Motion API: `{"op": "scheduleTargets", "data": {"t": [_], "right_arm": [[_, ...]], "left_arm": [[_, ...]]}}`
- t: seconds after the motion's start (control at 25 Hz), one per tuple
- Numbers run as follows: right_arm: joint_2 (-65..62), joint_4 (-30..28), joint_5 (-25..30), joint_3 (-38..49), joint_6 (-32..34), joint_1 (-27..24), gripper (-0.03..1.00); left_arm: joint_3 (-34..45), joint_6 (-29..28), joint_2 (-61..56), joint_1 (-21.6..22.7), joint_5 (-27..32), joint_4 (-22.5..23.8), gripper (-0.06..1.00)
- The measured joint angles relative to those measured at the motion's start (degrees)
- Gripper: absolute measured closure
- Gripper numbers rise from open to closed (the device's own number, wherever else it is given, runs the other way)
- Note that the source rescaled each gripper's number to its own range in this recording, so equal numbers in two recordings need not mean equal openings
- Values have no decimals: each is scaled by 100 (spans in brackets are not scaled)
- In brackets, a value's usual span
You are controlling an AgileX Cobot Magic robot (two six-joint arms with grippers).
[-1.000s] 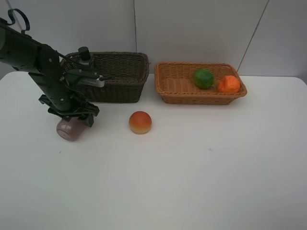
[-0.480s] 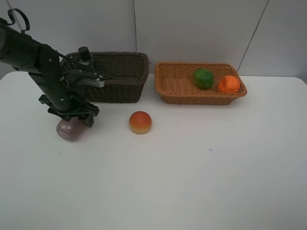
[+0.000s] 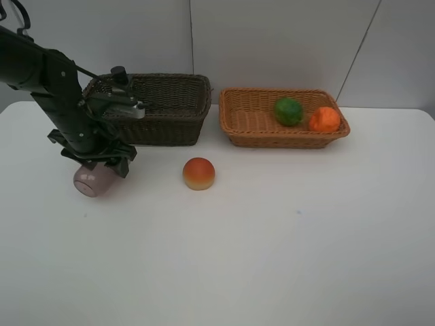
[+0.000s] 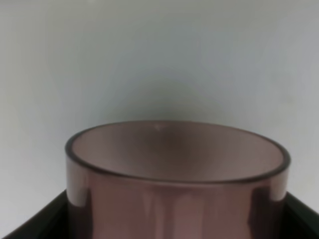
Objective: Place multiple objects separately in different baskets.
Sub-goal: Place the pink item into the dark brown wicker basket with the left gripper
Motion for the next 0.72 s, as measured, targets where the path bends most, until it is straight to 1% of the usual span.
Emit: {"op": "scheduleTargets", "data": {"t": [0.2,0.4,0.56,0.72], "right_arm": [[0,0,0,0,0,0,-3],[0,0,0,0,0,0,-3],[0,0,0,0,0,0,-3],[0,0,0,0,0,0,-3]], "left_arm": [[0,0,-596,0,406,0,21],[5,0,-1303,-103,641,-2,21],[5,0,-1787,-260,640,-2,21],[5,0,-2031,-324,340,-20,21]]}}
